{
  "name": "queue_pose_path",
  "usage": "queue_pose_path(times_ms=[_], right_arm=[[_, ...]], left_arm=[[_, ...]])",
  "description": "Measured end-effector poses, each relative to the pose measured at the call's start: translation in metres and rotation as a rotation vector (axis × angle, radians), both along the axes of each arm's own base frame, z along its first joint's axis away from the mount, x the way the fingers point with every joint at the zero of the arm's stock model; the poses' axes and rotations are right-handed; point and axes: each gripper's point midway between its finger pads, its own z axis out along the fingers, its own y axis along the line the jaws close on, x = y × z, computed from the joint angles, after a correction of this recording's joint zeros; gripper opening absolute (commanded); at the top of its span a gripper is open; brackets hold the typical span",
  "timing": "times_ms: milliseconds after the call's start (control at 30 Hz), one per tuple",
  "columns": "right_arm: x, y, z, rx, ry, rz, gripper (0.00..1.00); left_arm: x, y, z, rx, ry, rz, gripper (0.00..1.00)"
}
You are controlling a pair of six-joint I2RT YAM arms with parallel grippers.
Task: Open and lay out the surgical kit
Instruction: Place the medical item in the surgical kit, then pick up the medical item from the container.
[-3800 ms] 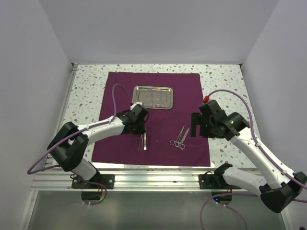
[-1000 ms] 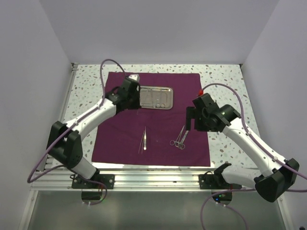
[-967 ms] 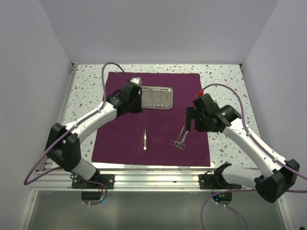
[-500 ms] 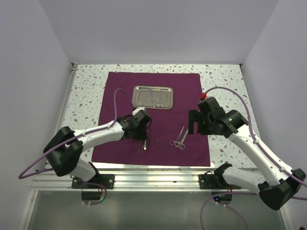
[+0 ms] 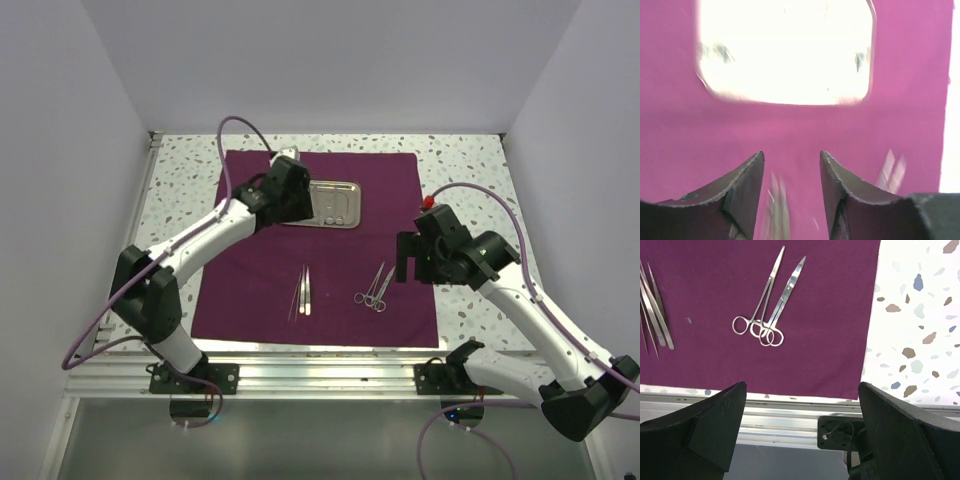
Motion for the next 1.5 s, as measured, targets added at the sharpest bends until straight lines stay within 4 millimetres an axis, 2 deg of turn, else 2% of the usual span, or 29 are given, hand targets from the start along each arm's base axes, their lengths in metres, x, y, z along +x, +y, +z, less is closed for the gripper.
queue_pose_path(times_ms=[67,133,200,267,367,467,567,867,1000,1500], right_arm=[[0.001,-0.001,0.0,-0.004,-0.004,-0.018,0.98],[0.003,-0.002,-0.001,-0.006,-0.003,-0.036,0.98],[0.004,-0.003,-0.003,-0.014,0.0,-0.051,0.98],[0.007,-0.003,-0.005,-0.023,0.009,-0.068,0.98],[0.011,-0.002,-0.009,-0.042,0.024,-0.086,0.98],[0.015,-0.001,-0.011,-0.056,0.035,-0.1,0.98],[0.019,0.0,-0.011,-0.06,0.037,-0.109,0.98],[0.024,0.0,-0.013,-0.075,0.039,-0.127,0.98],[0.025,0.001,-0.014,-0.077,0.043,-0.128,0.98],[0.026,0.001,-0.014,-0.077,0.041,-0.126,0.98]], left_arm=[[0.035,0.014,0.003,0.04,-0.028,0.015,0.5],[0.062,0.024,-0.006,0.088,-0.028,0.016,0.49],[0.086,0.028,-0.023,0.14,-0.015,-0.008,0.49],[0.102,0.026,-0.043,0.178,0.008,-0.041,0.47],[0.115,0.022,-0.079,0.21,0.065,-0.096,0.46],[0.119,0.02,-0.105,0.22,0.111,-0.132,0.45],[0.12,0.023,-0.118,0.227,0.139,-0.155,0.44],[0.119,0.021,-0.118,0.212,0.142,-0.194,0.4],[0.11,0.023,-0.13,0.215,0.169,-0.201,0.39],[0.1,0.028,-0.135,0.217,0.18,-0.201,0.31]])
